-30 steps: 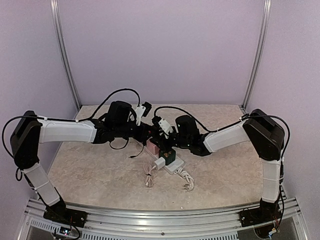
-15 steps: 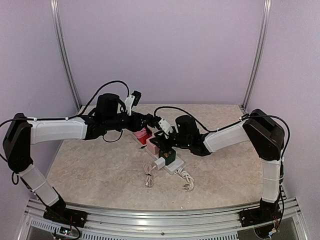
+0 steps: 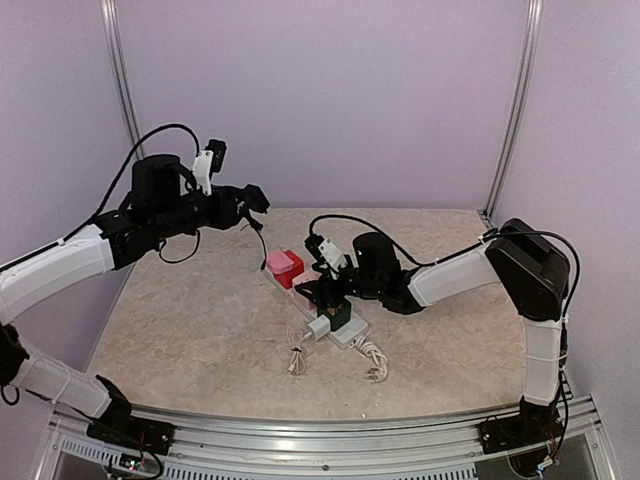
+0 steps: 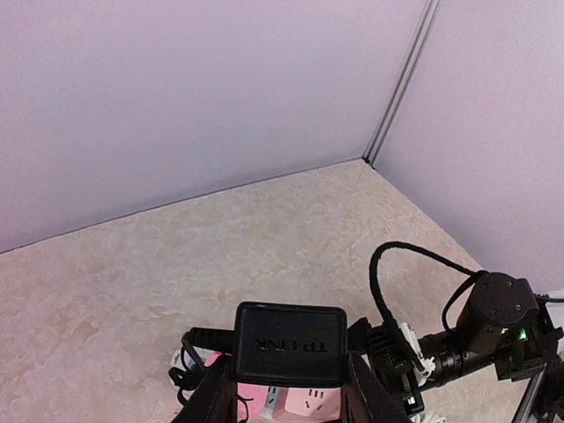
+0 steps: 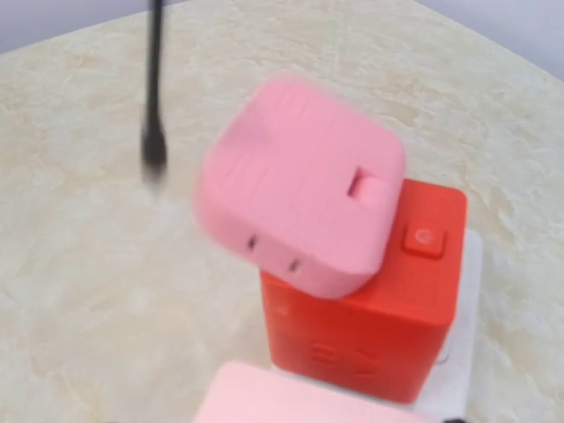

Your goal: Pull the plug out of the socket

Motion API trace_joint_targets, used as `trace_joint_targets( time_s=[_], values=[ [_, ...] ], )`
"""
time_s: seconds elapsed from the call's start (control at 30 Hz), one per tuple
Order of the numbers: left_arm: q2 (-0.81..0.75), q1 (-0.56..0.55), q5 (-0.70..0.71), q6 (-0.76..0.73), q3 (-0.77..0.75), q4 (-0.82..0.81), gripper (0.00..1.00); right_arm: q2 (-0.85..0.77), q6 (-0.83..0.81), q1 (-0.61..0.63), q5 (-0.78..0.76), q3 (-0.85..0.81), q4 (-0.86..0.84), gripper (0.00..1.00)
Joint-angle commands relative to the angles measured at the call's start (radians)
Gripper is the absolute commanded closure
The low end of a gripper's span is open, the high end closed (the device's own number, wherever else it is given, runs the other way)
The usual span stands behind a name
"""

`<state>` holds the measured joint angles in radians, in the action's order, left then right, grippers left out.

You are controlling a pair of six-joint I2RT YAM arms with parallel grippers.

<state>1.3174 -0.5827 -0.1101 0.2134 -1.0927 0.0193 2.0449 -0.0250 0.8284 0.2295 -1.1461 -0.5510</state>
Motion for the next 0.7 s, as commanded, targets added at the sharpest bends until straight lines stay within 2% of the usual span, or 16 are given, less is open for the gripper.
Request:
trace_joint_targets(
  time_s=[0.0,0.13,0.23,0.5,0.67],
  values=[
    [-0.085,0.048,0.104,0.053,-0.045,0.154,1.0,0.014,-0.004,-0.003,0.007,0.044,0.107,0.21],
    [-0.106,0.119,0.184,0.095,-0.058,0.265,1.0,0.007,0.002,-0.004,0.007,0.044,0.096,0.17],
    [-0.077,0.211,0.173,0.133,-0.055,0.322,1.0,0.003,0.003,-0.006,0.009,0.043,0.089,0.16],
    [0.12,0.39,0.187,0.155,-0.053,0.363,1.0,-0.044,0.012,-0.015,-0.002,0.099,0.023,0.15],
    [0.326,0.424,0.12,0.132,-0.18,0.379,1.0,-0.063,0.022,-0.023,0.037,0.129,-0.024,0.12]
  ],
)
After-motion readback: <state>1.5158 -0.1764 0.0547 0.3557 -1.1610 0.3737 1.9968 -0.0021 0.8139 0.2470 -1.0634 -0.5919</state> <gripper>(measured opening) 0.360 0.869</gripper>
